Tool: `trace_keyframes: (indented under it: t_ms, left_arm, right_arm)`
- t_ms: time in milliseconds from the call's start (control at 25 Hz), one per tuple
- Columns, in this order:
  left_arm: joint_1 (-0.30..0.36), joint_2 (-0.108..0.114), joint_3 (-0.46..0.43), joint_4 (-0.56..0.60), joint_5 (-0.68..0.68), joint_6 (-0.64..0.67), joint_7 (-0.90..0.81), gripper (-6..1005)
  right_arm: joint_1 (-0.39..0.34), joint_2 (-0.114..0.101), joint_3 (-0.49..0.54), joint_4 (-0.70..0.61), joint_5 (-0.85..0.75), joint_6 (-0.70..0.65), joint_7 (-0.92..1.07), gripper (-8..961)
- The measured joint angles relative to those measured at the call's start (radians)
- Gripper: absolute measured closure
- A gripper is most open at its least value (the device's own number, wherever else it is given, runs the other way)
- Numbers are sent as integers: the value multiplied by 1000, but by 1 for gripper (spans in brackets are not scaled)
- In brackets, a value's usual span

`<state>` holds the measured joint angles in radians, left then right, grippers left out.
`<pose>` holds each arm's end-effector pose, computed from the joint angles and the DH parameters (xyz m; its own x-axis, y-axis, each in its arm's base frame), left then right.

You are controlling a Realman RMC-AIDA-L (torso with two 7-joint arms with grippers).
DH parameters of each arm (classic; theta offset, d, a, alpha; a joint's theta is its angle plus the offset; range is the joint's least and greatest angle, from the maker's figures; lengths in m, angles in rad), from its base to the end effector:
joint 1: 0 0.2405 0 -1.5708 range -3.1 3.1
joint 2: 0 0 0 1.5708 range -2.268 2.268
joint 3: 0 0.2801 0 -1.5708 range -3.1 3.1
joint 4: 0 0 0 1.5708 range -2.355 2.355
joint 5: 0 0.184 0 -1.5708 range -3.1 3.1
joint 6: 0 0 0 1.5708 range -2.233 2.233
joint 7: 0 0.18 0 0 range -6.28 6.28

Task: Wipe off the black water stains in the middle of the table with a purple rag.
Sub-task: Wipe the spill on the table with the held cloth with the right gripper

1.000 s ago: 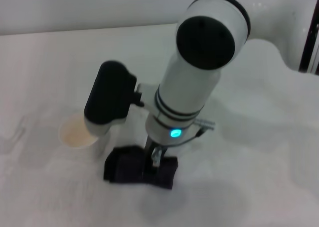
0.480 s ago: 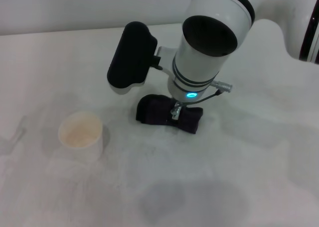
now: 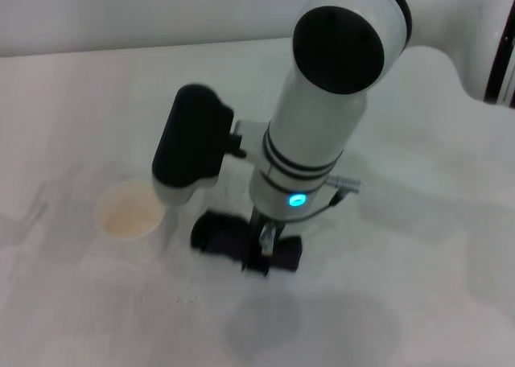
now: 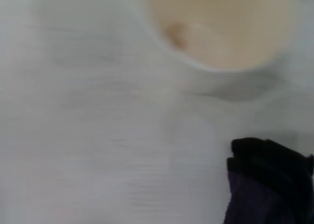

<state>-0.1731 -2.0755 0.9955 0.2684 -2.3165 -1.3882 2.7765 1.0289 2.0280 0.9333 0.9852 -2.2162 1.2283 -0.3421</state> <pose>-0.3499 0.2806 0.0064 0.7781 -0.0986 0.6203 0.5629 -0.3288 -0.7583 0.1544 0.3297 -0.1567 0.7845 -0.3025 0.5414 -0.2251 -0.9523 -0.2060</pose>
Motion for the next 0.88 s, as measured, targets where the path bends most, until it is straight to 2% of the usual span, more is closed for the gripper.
trace_keyframes:
  t_ms: [320,480,680,880]
  left_arm:
    - [-2,-2,2,0,0,-2,0,119]
    - [-1,-3,5,0,0,-7,0,119]
    - [5,-3,6,0,0,-10,0,120]
    - [10,-4,6,-1,0,-11,0,119]
  right_arm:
    - [-11,0,-19,21,233,32,-149,857]
    - [2,0,-64,19,318,35,-187,857]
    - [6,0,-58,-19,298,-5,-172,856]
    - [4,0,-50,-39,120,-62,-61,856]
